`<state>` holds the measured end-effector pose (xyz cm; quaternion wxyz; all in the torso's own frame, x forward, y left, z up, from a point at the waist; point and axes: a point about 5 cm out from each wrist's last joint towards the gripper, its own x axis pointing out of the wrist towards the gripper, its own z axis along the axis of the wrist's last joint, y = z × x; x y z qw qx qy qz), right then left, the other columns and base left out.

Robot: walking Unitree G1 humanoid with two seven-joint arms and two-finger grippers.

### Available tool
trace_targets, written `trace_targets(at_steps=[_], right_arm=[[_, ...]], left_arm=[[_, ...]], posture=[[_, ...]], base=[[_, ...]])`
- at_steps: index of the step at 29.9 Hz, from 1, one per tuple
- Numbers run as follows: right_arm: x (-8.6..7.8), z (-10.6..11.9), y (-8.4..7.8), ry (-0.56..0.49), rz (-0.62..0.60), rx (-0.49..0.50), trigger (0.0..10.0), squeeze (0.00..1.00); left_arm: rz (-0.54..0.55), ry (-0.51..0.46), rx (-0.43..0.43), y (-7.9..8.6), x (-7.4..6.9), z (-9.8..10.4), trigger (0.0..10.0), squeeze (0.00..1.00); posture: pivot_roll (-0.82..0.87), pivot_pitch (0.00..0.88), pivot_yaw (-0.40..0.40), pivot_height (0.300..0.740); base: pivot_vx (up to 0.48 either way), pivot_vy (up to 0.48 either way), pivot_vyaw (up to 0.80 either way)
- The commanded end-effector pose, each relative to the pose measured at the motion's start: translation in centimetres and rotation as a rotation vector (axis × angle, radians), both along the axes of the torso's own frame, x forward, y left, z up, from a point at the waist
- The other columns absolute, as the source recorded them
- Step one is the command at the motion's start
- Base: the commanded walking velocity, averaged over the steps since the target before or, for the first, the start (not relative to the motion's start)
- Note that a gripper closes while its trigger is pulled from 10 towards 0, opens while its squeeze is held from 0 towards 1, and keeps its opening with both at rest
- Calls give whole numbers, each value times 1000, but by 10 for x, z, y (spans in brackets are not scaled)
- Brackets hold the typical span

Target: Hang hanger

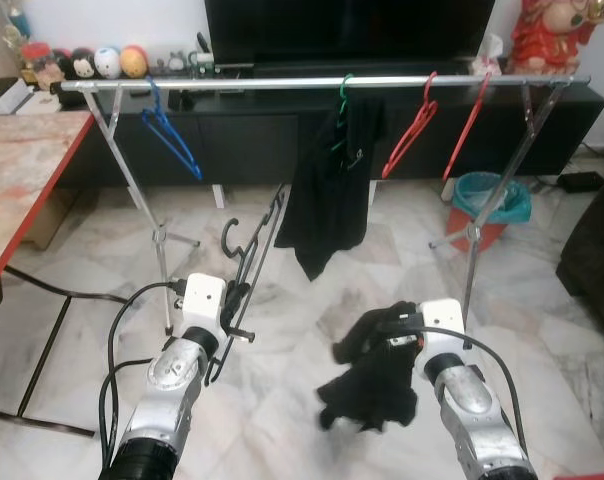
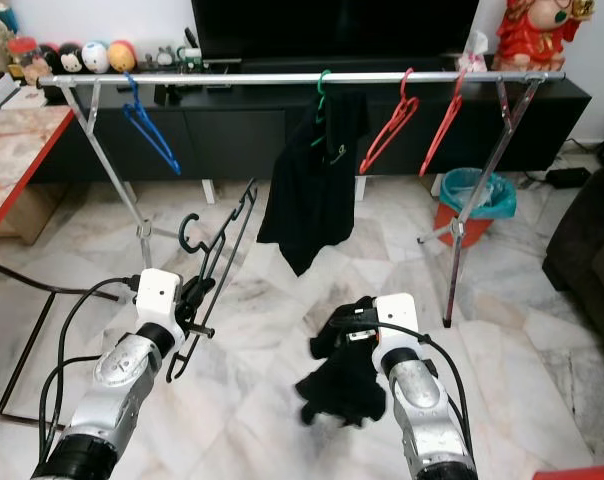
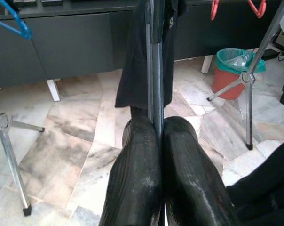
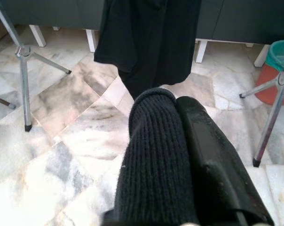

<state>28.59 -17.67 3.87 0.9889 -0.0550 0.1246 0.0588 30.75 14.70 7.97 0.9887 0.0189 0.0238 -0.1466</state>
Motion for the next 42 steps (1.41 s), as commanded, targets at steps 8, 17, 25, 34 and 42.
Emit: trace_targets(at_steps=[8, 17, 25, 34, 42], right_arm=[[6, 7, -2, -25, -10, 5, 10000, 0], [5, 6, -1, -23, -11, 4, 10000, 0], [5, 4, -1, -9, -13, -8, 10000, 0], [9, 11, 1, -37, -9, -7, 10000, 0], [14, 16, 1, -52, -9, -14, 10000, 0]], left_arm=[[0, -15, 4, 1, 1, 3, 10000, 0], [12, -13, 6, 3, 0, 3, 10000, 0], [18, -12, 12, 5, 1, 3, 10000, 0], [15, -4, 32, 8, 1, 3, 10000, 0], [-78, 45, 97, 10, -1, 2, 10000, 0]], posture=[[13, 0, 14, 740], [18, 0, 13, 740], [20, 0, 14, 740], [25, 0, 12, 740], [30, 0, 12, 740]], base=[[-277, 0, -169], [-277, 0, -463], [-268, 0, -594], [-142, 0, -240], [0, 0, 0]])
